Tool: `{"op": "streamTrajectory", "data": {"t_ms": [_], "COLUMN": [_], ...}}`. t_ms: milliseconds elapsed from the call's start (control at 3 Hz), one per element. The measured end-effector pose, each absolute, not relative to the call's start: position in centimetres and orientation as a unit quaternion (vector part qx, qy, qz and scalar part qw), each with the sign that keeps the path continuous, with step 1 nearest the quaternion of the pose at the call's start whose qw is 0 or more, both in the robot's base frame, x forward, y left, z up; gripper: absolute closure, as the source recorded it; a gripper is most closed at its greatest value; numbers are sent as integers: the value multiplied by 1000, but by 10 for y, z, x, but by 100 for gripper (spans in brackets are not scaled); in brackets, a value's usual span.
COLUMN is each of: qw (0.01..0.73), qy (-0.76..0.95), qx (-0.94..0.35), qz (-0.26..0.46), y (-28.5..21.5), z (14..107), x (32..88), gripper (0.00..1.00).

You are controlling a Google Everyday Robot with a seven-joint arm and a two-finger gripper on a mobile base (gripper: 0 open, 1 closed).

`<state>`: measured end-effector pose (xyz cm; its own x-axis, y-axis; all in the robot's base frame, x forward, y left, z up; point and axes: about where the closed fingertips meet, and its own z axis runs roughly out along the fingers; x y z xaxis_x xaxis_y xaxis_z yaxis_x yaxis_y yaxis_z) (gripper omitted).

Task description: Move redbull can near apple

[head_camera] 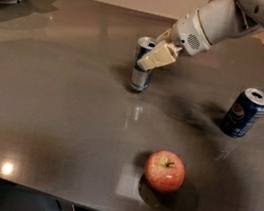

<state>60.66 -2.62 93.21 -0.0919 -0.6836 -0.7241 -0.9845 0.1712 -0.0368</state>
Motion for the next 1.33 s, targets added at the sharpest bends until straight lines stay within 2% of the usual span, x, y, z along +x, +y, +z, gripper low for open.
{"op": "streamTrajectory", "data": {"t_ms": [1333], "qw": [287], "qy": [689], "qx": [-611], "qz": [264], "y": [-82], "z": [930], "x": [497], "gripper": [100]}}
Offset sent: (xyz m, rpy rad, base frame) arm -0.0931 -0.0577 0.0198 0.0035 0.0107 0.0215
